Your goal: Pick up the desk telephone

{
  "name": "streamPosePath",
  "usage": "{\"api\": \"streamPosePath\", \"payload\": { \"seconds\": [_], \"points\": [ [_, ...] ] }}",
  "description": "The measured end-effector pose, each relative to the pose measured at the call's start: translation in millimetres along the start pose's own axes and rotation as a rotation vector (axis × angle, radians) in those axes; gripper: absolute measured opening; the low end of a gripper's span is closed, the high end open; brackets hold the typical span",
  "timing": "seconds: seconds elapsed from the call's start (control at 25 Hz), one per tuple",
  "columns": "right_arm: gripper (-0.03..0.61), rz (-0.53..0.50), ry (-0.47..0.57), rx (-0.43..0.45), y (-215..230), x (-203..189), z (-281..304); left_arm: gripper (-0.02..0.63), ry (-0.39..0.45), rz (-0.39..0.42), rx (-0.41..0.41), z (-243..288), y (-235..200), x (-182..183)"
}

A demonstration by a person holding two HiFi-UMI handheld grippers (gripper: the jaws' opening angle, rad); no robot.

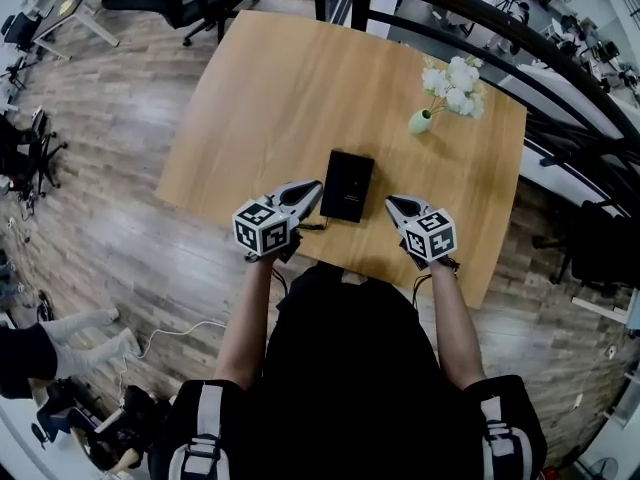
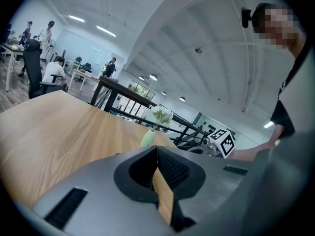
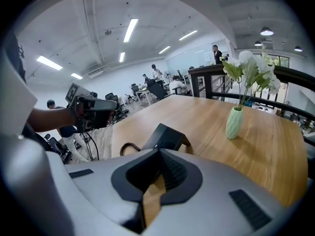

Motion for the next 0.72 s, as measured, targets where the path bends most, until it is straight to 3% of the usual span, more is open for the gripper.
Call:
{"api": "streamPosePath", "payload": {
  "seconds": [0.72],
  "points": [
    [0.025, 0.094, -0.010, -0.090, 2.8, -22.6, 28.3, 0.021, -0.141, -0.053, -0.108, 18.1, -39.7, -24.1]
  ]
}}
Point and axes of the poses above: the fingertips, and each gripper's own axes: z forward along the fingers, y to its right, x out of its top, the point moved 2 cm from there along -z, backward along the fingers, and after that the axes turned 13 degrees about y, right-handed, at the moved point
